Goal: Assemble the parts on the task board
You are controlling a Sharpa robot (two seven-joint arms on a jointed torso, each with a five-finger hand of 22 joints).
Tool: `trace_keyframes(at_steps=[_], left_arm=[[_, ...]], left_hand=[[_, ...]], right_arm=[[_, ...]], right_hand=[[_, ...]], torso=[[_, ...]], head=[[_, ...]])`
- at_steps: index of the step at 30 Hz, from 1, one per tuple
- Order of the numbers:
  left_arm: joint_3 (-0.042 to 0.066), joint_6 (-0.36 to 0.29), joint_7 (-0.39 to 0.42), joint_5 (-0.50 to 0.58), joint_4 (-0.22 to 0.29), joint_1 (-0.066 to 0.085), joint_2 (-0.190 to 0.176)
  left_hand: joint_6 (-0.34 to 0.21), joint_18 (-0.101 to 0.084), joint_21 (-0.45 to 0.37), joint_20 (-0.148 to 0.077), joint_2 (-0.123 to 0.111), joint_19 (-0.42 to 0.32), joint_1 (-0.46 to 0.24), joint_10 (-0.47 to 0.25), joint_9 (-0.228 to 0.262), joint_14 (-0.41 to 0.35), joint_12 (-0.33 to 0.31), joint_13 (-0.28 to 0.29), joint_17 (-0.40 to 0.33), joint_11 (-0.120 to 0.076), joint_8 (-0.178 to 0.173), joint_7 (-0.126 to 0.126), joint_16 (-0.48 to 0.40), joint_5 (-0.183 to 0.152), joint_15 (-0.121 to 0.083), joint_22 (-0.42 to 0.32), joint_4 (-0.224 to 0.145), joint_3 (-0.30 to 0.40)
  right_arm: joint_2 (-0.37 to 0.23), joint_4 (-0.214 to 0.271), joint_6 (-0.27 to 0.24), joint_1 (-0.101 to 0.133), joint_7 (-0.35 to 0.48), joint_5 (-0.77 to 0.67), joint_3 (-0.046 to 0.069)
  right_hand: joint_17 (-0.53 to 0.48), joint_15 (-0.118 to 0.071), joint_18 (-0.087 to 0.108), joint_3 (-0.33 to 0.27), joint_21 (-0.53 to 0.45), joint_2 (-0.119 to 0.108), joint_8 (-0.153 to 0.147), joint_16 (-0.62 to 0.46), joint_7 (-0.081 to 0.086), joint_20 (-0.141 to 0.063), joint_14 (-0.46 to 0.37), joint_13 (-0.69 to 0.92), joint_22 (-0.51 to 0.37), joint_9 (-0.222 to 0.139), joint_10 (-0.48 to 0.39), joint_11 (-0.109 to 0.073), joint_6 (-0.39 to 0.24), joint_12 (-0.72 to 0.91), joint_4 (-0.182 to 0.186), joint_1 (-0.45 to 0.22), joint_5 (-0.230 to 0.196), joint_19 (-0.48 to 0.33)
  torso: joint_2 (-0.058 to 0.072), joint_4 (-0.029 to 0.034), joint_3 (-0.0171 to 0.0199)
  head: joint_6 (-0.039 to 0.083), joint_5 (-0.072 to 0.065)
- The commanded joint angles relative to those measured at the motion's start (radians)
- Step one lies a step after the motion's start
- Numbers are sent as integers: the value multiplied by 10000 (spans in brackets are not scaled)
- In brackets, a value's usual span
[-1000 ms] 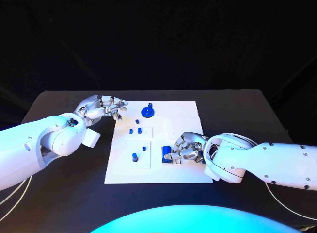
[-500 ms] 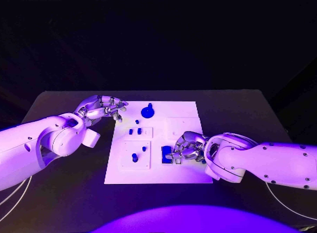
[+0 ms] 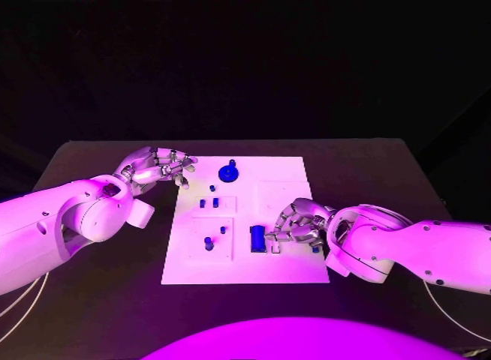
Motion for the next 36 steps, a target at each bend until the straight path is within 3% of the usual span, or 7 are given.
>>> trace_keyframes(at_steps=[1, 6, 11, 17, 21, 32, 36], left_arm=[[7, 101, 88, -16, 24, 4, 1], [7, 98, 98, -16, 32, 4, 5], [6, 88, 101, -16, 52, 4, -13], [6, 75, 109, -16, 60, 4, -37], [6, 69, 119, -16, 67, 4, -46], [6, 61, 130, -16, 90, 4, -75], [6, 62, 136, -16, 98, 4, -78]], left_hand=[[-95, 137, -36, -13, 27, 44, -25, -6, -9, 1, -41, -16, 1, 24, -68, -3, -49, 23, 33, -12, 74, -8], [-95, 137, -36, -13, 27, 44, -25, -6, -9, 1, -41, -16, 1, 24, -68, -3, -49, 23, 33, -12, 74, -8], [-95, 137, -36, -13, 27, 44, -25, -6, -9, 1, -41, -16, 1, 24, -68, -3, -49, 23, 33, -12, 74, -8], [-98, 138, -53, -11, 33, 53, -28, -10, -12, 3, -38, -20, 2, 22, -70, -6, -48, 22, 33, -25, 98, -8], [-98, 138, -53, -11, 33, 53, -28, -10, -12, 3, -38, -20, 2, 22, -70, -6, -48, 22, 33, -25, 98, -8], [-98, 138, -53, -11, 33, 53, -28, -10, -12, 3, -38, -20, 2, 22, -70, -6, -48, 22, 33, -25, 98, -8], [-98, 138, -53, -11, 33, 53, -28, -10, -12, 3, -38, -20, 2, 22, -70, -6, -48, 22, 33, -25, 98, -8]], right_arm=[[-240, 121, -515, 93, 925, 657, 6], [-707, 310, -251, 226, 855, 582, 6], [-1269, 353, -256, 268, 491, 224, 4], [-1868, 402, -443, 280, -8, -210, 0], [-2182, 391, -210, 282, -582, -707, -6], [-2459, 362, 156, 139, -1095, -1172, -62], [-2335, 352, 224, 21, -1140, -1195, -81]], right_hand=[[1194, 63, 59, 16, -47, -28, -43, -22, 17, 27, 737, 704, 1601, -23, -26, 42, -61, -28, -6, 108, -13, -43], [1294, 47, 32, 20, 169, -68, 66, 14, -50, 51, 763, 799, 1653, -5, 42, -1, 184, 54, -23, 371, 1, 20], [1372, -31, 7, 539, 347, 12, 4, 43, -126, -11, 785, 863, 1700, -93, 86, -86, 231, 94, -97, 1288, 38, 85], [1294, 68, 10, 649, 258, -182, -312, 7, 51, 39, 766, 765, 1680, -271, 8, 55, -40, -13, 18, 1228, 22, 62], [1251, 122, 17, 634, 210, -278, -404, -14, 102, 87, 756, 735, 1668, -336, -13, 109, 10, -48, 39, 996, 3, 49], [1324, 123, -4, 618, 376, -371, -429, 12, 66, 115, 771, 777, 1707, -378, 30, 94, 231, -18, 40, 664, 0, 94], [1355, 105, -8, 615, 414, -410, -407, 25, 33, 109, 779, 796, 1717, -378, 51, 67, 340, -3, 41, 559, 0, 107]], torso=[[-9, -18, -8], [1, -2, -6], [7, -4, -9], [2, 2, -7], [1, -3, -6], [6, -13, -13], [5, 18, -15]], head=[[-1, 0], [19, -43], [31, -74], [53, -132], [51, -206], [70, -355], [56, -375]])
